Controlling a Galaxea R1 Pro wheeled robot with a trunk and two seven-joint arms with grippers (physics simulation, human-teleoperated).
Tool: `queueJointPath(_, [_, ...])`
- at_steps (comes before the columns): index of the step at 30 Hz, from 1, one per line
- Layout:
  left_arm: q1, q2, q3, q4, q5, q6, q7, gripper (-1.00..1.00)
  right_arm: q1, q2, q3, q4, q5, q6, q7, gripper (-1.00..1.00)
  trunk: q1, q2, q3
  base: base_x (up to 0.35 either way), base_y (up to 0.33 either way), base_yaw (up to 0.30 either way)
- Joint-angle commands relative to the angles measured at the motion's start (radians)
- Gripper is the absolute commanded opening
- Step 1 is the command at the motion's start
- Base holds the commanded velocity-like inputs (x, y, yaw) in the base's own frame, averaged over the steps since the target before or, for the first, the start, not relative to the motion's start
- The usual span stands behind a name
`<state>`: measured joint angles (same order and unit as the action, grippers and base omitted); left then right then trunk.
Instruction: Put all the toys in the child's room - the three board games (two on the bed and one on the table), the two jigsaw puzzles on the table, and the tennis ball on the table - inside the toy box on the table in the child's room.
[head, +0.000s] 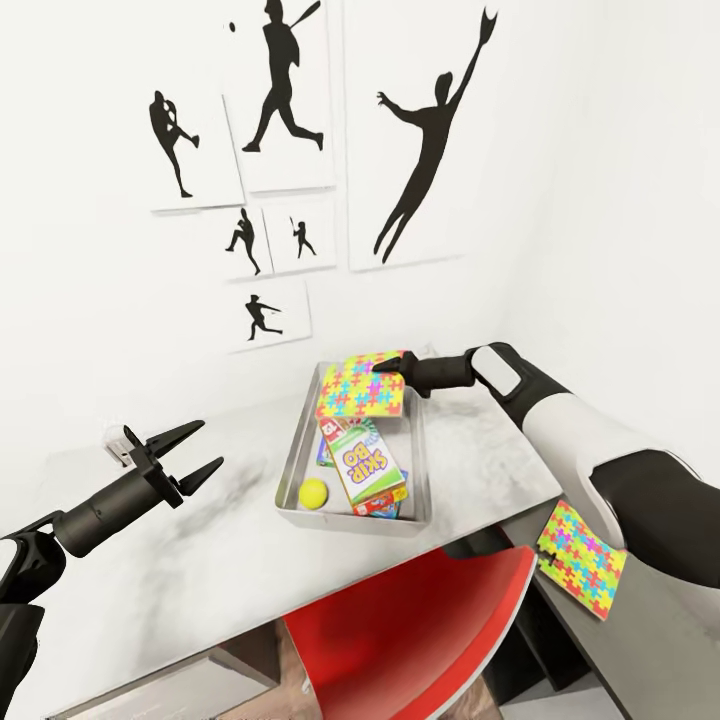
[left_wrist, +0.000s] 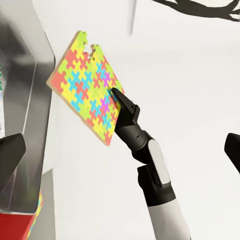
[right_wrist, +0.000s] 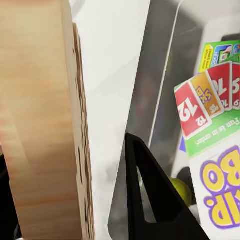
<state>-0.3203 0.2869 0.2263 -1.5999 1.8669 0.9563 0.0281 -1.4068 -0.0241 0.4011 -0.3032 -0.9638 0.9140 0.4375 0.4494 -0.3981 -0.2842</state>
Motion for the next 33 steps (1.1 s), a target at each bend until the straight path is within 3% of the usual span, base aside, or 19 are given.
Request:
queueJointPath(1, [-0.001, 0.0, 0.001, 0.0, 0.003, 0.004, 0.003, 1.0, 0.0, -0.002, 0.003, -0.002, 0.007, 0.0, 0.01, -1.0, 0.001, -0.002, -0.002, 0.0, 0.0, 0.126])
queueJointPath(20, [-0.001, 0.0, 0.001, 0.0, 0.003, 0.004, 0.003, 1.0, -0.007, -0.032, -0.002, -0.011, 0.007, 0.001, 0.01, -1.0, 0.001, -0.002, -0.007, 0.0, 0.0, 0.019])
queueJointPath(33, [0.0, 0.0, 0.0, 0.0, 0.003, 0.004, 0.004, 1.0, -0.022, -0.024, 0.003, -0.01, 0.007, 0.002, 0.008, -1.0, 0.001, -0.002, -0.026, 0.0, 0.0, 0.0])
